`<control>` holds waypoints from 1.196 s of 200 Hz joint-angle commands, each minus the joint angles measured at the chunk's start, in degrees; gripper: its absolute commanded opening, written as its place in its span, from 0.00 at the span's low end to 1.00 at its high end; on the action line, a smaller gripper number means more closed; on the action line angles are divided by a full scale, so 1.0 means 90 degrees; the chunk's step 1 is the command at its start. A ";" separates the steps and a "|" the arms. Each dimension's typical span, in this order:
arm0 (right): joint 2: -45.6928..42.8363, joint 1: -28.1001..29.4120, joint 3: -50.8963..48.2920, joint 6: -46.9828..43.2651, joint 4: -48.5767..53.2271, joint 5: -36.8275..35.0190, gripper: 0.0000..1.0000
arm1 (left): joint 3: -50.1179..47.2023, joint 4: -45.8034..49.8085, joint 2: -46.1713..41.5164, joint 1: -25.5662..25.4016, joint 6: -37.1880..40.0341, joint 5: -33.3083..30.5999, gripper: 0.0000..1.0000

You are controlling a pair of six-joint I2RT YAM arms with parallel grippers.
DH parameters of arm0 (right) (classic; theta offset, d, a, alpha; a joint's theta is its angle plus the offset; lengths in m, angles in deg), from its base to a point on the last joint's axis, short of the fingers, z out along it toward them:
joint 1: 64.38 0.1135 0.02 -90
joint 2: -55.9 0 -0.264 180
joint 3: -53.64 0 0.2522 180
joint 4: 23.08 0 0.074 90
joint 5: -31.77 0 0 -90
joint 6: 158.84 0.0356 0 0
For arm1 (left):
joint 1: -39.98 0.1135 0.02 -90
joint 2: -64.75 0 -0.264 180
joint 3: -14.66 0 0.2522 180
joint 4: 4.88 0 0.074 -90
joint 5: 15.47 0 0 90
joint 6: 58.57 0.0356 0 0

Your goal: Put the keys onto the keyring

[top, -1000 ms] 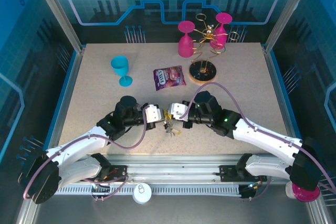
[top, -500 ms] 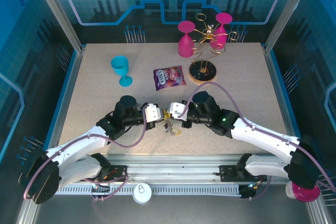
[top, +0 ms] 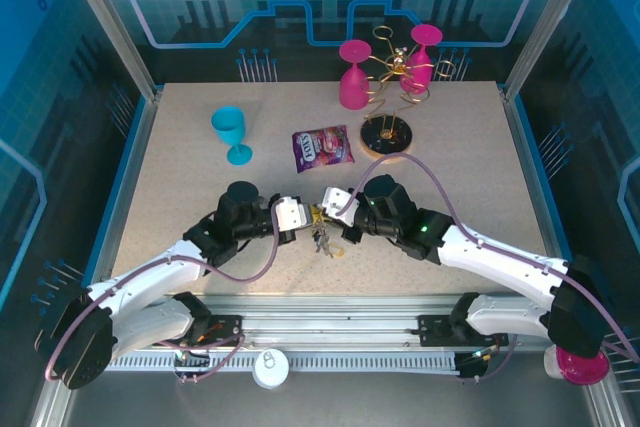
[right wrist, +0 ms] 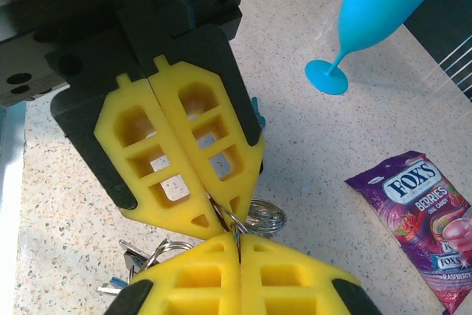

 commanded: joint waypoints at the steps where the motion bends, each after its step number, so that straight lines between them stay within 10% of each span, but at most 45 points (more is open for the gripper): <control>1: 0.0025 -0.0050 0.0180 0.0452 -0.0722 -0.0480 0.00 | 0.0114 -0.0355 -0.0210 -0.0352 0.0466 0.0552 0.00; 239: -0.0531 -0.0138 -0.0123 0.1427 -0.1213 -0.0661 0.00 | -0.0054 -0.0481 -0.0291 -0.0605 0.1009 -0.0183 0.00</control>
